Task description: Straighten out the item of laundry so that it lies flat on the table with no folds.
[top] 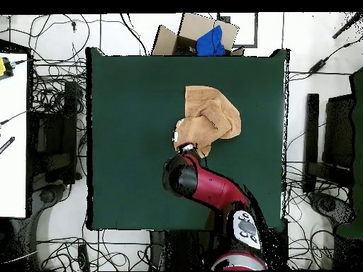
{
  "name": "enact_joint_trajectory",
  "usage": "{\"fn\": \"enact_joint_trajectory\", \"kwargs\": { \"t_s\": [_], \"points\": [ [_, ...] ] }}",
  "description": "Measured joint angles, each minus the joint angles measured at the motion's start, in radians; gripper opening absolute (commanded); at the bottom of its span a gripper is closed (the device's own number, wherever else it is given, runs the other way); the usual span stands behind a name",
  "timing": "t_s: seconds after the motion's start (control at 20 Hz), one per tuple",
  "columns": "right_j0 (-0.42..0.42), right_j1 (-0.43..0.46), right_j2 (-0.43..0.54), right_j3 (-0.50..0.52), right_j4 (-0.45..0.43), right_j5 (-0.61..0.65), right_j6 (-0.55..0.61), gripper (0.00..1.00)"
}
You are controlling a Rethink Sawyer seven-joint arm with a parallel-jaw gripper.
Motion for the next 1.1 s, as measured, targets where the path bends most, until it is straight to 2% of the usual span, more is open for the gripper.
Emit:
{"fn": "enact_joint_trajectory", "kwargs": {
  "t_s": [0.55,1.1],
  "points": [
    [0.113,0.038,-0.014,-0.111,0.094,0.063,0.0,1.0],
    [0.13,0.135,-0.026,-0.245,0.157,0.075,0.0,1.0]
  ]
}}
